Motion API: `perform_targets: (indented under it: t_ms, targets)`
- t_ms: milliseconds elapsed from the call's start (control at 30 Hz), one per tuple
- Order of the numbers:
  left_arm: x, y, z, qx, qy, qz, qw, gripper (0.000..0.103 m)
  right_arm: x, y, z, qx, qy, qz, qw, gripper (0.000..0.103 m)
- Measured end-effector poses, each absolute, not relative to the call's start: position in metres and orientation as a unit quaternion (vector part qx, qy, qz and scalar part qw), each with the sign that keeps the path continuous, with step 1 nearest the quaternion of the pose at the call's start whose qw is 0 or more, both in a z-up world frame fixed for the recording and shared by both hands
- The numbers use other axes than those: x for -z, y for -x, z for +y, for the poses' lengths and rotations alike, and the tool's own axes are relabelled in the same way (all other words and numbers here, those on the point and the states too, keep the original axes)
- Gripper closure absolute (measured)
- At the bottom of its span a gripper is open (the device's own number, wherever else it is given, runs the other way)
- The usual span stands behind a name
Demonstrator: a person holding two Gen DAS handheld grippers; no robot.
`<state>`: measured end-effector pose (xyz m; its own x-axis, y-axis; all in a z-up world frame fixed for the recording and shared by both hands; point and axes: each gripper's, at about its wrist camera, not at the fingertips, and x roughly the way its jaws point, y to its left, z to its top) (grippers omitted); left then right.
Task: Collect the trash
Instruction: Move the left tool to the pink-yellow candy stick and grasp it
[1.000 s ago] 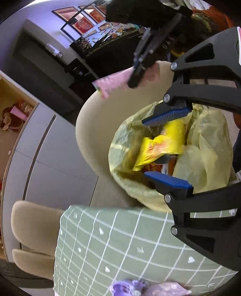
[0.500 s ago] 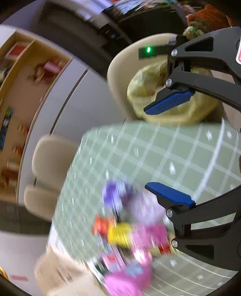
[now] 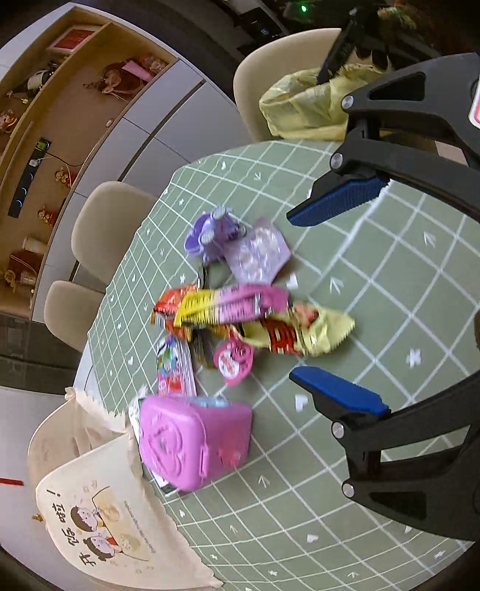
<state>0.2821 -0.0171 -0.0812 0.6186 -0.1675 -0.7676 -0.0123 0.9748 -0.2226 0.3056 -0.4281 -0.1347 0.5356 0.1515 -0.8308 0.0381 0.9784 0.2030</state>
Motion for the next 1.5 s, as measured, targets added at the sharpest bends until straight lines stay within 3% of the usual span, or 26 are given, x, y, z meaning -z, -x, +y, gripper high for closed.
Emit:
perform_targets:
  t_ms: [200, 333, 567, 833, 1067, 1267, 1333, 1500]
  targets:
    - [0.095, -0.286, 0.0, 0.057, 0.104, 0.433, 0.894, 0.014, 0.096, -0.287, -0.421, -0.017, -0.075, 0.442, 0.894, 0.052]
    - [0.108, -0.295, -0.003, 0.083, 0.098, 0.454, 0.881, 0.014, 0.068, -0.285, -0.409, -0.03, -0.08, 0.415, 0.906, 0.052]
    - [0.113, -0.313, -0.016, 0.075, 0.09, 0.452, 0.884, 0.014, 0.051, -0.3, -0.363, -0.085, -0.046, 0.407, 0.908, 0.052]
    - [0.114, -0.321, -0.008, 0.059, 0.121, 0.453, 0.881, 0.022, 0.054, -0.328, -0.33, -0.123, -0.03, 0.402, 0.907, 0.052]
    - [0.104, -0.35, -0.038, 0.036, 0.053, 0.439, 0.896, 0.028, 0.067, -0.366, -0.326, -0.142, -0.026, 0.416, 0.898, 0.052]
    - [0.129, -0.387, -0.057, 0.003, 0.016, 0.467, 0.884, 0.038, 0.069, -0.389, -0.334, -0.153, -0.023, 0.421, 0.894, 0.052]
    - [0.135, -0.393, -0.058, 0.0, 0.015, 0.475, 0.88, 0.054, 0.07, -0.392, -0.337, -0.153, -0.021, 0.423, 0.893, 0.052]
    - [0.126, -0.384, -0.055, 0.015, 0.043, 0.47, 0.882, 0.073, 0.079, -0.4, -0.336, -0.164, -0.027, 0.432, 0.886, 0.052]
